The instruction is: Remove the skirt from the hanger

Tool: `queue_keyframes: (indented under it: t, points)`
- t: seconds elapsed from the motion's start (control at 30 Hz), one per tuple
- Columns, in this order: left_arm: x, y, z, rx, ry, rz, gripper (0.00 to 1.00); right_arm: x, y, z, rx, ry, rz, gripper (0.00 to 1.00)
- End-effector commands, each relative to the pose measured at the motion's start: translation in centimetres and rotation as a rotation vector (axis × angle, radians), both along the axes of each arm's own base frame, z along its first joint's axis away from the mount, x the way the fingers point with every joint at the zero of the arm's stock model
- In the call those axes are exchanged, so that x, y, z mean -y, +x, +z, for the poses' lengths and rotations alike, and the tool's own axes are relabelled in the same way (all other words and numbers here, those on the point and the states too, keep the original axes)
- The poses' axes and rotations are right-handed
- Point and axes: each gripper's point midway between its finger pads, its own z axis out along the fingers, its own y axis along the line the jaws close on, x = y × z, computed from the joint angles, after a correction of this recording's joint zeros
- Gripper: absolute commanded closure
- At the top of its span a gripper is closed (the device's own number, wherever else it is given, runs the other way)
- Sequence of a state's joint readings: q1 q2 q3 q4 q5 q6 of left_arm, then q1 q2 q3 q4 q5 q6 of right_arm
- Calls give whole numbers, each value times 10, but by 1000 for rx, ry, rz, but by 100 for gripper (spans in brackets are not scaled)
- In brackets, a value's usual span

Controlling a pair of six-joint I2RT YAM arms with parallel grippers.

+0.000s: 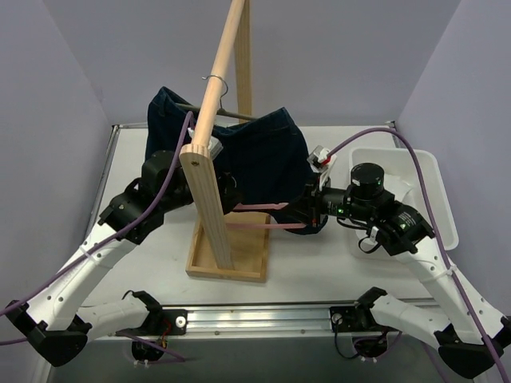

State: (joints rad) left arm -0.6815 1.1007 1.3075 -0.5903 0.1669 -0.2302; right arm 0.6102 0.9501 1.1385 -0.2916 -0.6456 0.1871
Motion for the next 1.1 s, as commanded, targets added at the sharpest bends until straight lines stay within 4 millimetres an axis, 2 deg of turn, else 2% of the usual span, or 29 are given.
queue_keyframes:
  t: [0.0,0.17,0.3,0.43,0.6,0.67,0.7,0.77,0.8,0.9,0.93,1.07]
  points:
    - [-5,-1,31,105,-63,17,6,3,1,13,50,48,-31,100]
    - [-17,3,32,107,-60,95,6,10,1,10,49,22,-66,100]
    - [-34,10,31,115,-54,200,6,20,-6,22,84,39,-84,100]
    - [-41,8,31,134,-58,222,6,33,-11,39,127,36,-131,100]
    - [-46,6,32,147,-73,240,6,53,-23,80,234,80,-179,100]
    - [-46,6,31,147,-78,241,6,60,-28,91,257,79,-191,100]
    - [-45,7,30,147,-78,241,6,65,-32,107,287,98,-207,100]
    - [-44,9,25,140,-72,241,6,74,-34,118,307,100,-240,100]
    - [-42,9,24,134,-72,239,6,82,-37,135,346,125,-271,100]
    - [-39,12,20,121,-63,238,6,95,-42,159,398,151,-315,100]
    - [-39,13,19,117,-61,239,6,106,-44,177,432,177,-361,100]
    - [-33,17,11,99,-55,232,6,127,-51,220,525,250,-446,100]
